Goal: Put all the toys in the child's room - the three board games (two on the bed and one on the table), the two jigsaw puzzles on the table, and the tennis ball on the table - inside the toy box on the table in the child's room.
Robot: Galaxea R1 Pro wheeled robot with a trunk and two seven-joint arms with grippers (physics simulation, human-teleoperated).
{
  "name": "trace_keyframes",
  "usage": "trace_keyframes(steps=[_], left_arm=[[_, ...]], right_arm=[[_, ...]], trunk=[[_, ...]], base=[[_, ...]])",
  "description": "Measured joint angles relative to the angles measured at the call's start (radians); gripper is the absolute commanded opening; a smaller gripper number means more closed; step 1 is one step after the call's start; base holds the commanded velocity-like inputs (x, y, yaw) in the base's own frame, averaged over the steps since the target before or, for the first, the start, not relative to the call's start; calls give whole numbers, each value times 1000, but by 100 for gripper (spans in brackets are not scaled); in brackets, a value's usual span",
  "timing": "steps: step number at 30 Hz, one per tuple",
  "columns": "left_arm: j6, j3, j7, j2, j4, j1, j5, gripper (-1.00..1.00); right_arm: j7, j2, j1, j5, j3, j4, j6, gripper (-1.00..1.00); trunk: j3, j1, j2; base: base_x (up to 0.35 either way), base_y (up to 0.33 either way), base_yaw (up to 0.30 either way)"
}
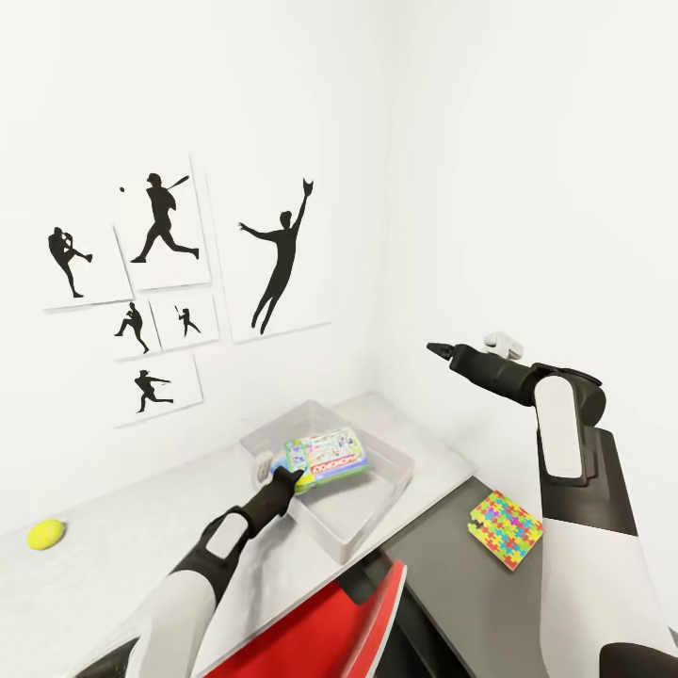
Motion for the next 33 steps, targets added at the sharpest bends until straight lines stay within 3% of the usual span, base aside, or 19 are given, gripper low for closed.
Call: trace_keyframes(steps=[20, 28, 33], left_arm=[[5, -2, 16, 0, 16, -9, 3, -100], [37, -4, 0, 0, 16, -9, 3, -100], [72, -4, -47, 0, 16, -9, 4, -100]], right_arm=[[-16, 2, 0, 2, 1, -4, 1, 100], [-16, 2, 0, 2, 2, -5, 3, 100], [-16, 2, 0, 2, 3, -6, 5, 100]], trunk=[[0, 0, 0], [0, 0, 0], [0, 0, 0]], base=[[0, 0, 0], [0, 0, 0], [0, 0, 0]])
